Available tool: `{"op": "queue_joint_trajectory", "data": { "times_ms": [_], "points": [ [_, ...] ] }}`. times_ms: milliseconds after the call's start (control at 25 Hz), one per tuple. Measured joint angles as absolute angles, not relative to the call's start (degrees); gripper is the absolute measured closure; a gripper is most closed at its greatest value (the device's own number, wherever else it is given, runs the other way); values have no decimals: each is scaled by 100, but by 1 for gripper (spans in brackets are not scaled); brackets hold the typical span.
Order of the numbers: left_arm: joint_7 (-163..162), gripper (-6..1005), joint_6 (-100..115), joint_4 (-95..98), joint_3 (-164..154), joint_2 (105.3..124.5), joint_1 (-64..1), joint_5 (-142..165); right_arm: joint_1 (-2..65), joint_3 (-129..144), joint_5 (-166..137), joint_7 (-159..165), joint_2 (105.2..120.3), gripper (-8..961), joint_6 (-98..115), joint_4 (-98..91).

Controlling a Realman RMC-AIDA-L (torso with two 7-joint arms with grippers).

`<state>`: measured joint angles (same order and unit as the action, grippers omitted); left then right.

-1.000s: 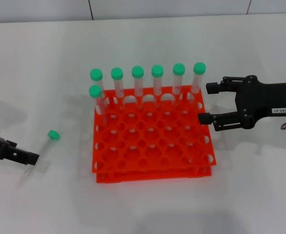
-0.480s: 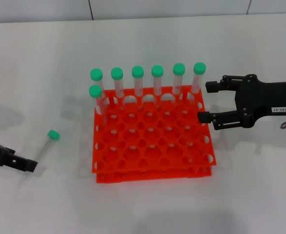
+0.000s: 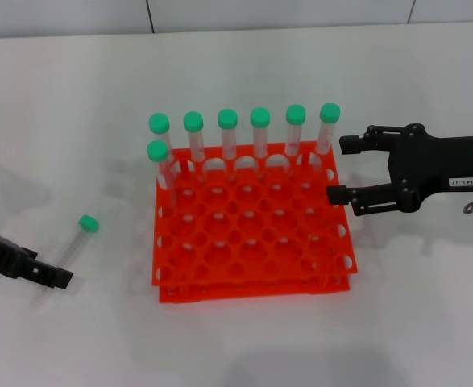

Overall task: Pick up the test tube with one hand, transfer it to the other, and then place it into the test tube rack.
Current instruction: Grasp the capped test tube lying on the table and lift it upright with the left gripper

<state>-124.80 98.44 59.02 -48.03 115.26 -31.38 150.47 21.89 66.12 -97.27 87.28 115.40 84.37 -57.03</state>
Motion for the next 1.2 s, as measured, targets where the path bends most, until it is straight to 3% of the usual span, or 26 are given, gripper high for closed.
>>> {"op": "queue_joint_trajectory", "data": {
  "times_ms": [1200],
  "points": [
    [-12411, 318, 9824, 5699, -4894, 11522, -3243, 15216, 2171, 6670, -9651, 8660, 11540, 149, 8429, -5613]
  ]
}}
